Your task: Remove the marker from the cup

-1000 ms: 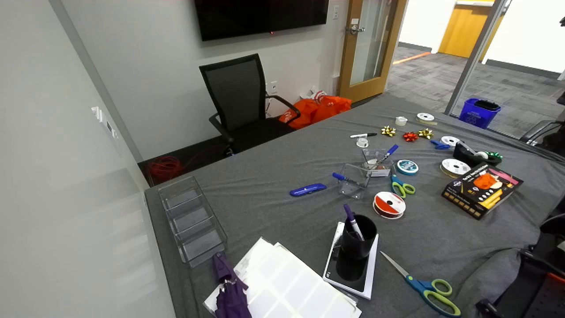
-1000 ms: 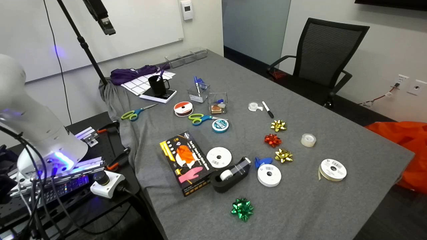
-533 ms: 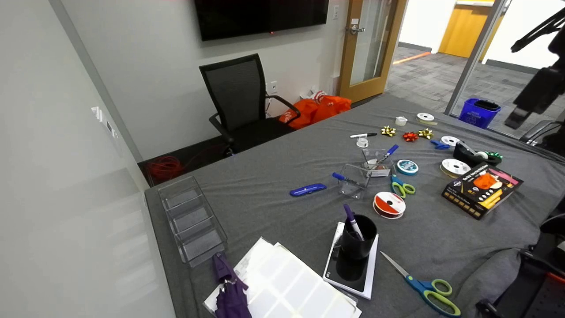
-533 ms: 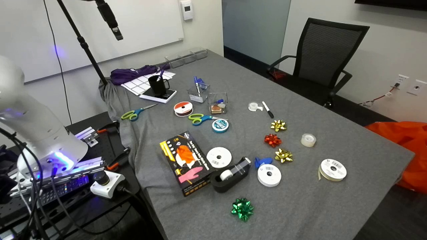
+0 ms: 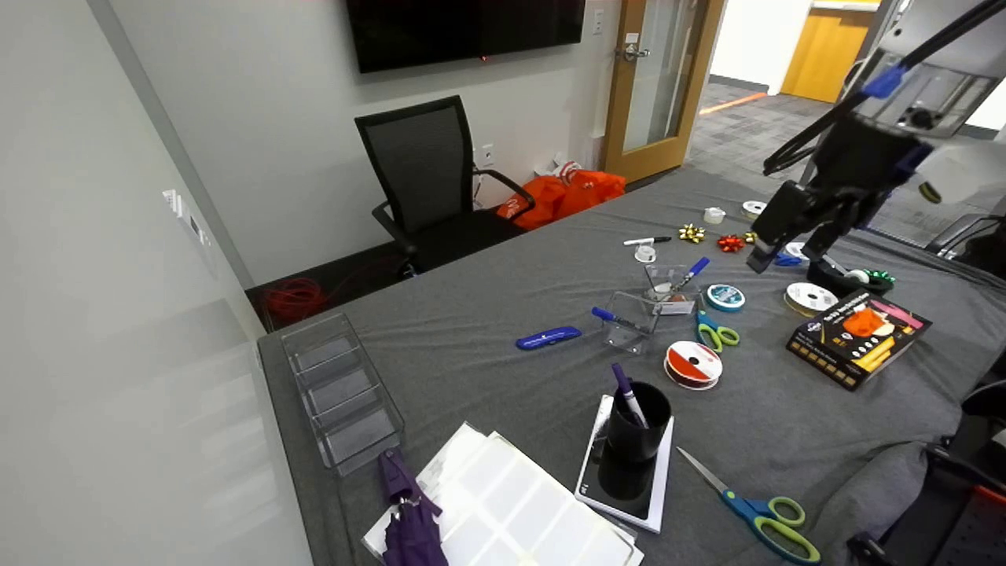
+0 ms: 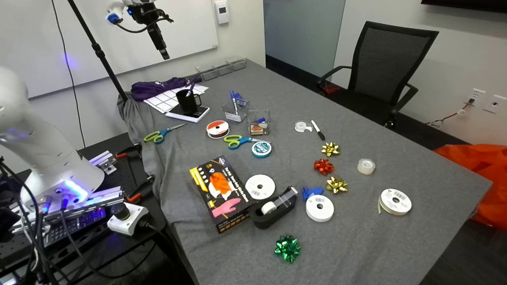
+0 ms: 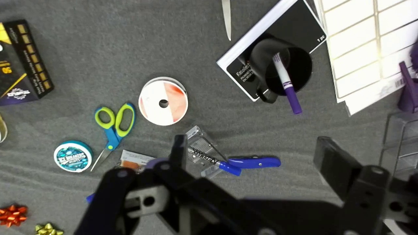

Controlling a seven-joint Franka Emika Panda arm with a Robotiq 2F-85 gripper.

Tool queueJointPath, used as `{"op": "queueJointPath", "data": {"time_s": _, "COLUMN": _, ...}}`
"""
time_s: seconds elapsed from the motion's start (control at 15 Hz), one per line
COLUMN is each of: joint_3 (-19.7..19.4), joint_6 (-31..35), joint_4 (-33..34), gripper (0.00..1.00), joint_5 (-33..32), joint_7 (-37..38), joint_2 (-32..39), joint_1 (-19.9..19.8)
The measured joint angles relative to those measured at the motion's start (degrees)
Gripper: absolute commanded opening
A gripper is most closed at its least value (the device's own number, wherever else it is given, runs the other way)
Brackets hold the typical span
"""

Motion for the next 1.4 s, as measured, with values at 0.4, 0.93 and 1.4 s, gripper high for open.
{"op": "queueJointPath", "data": {"time_s": 0.4, "joint_3": 3.85, "joint_6": 4.71, "joint_4": 0.56, "gripper": 1.00, "joint_5": 0.14, "joint_7": 10.07, "joint_2": 6.31, "joint_1": 1.12}}
{"op": "queueJointPath", "data": {"time_s": 0.93, "joint_3": 4.90, "joint_6": 5.01, "joint_4": 1.32, "gripper": 1.00, "joint_5": -3.72, "joint_7": 18.21, "joint_2": 7.79, "joint_1": 0.59}}
{"op": "queueJointPath", "data": {"time_s": 1.4, "joint_3": 7.09, "joint_6": 11.46, "joint_4": 3.76, "gripper": 1.00, "joint_5": -8.49, "joint_7": 30.57, "joint_2": 16.17, "joint_1": 1.12}}
